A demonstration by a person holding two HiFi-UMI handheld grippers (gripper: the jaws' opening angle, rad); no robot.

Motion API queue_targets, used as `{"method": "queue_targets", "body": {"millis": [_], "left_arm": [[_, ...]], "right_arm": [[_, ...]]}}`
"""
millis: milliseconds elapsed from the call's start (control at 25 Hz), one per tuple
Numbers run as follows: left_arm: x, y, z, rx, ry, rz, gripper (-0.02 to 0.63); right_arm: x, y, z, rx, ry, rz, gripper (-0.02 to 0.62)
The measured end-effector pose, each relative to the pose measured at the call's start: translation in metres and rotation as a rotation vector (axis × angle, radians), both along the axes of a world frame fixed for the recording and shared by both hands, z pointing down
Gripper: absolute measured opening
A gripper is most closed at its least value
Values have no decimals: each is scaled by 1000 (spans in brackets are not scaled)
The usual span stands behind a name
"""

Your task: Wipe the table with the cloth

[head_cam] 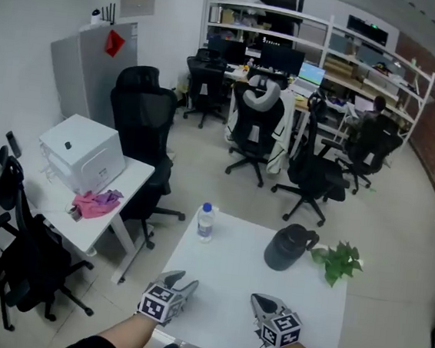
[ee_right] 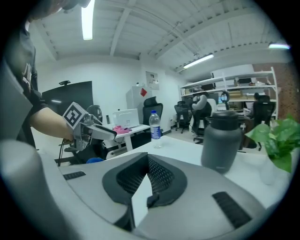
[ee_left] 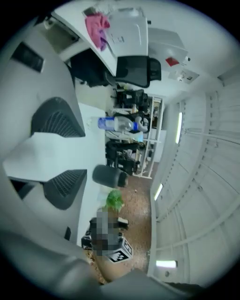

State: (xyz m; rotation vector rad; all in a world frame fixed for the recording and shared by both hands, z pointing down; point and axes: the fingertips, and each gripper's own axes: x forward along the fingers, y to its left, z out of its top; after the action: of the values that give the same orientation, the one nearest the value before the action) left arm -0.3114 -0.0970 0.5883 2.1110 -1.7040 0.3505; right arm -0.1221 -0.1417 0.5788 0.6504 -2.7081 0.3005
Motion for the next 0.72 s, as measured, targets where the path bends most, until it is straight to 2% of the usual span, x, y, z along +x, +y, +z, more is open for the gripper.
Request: {"method": "queue_targets", "body": {"millis": [80,160,280,400,520,720], "left_arm": [[47,-33,-18,93,31,106,120],[92,-59,-23,149,58,197,0],[149,-81,-13,156,74,293,0],[186,-97,1,129,109,311,0],[203,-104,11,101,151,290,0],[209,-113,9,106,161,287,0]], "right_arm": [[34,-19,-1,-3,-12,83,12],[64,-36,-2,-8,-22,157,12],[100,-53,1,-16,-27,230,11],[131,-70,5,-38,-46,311,11],[152,-82,13,-54,-38,367,9],[159,-92,20,-39,-2,360,9]]}}
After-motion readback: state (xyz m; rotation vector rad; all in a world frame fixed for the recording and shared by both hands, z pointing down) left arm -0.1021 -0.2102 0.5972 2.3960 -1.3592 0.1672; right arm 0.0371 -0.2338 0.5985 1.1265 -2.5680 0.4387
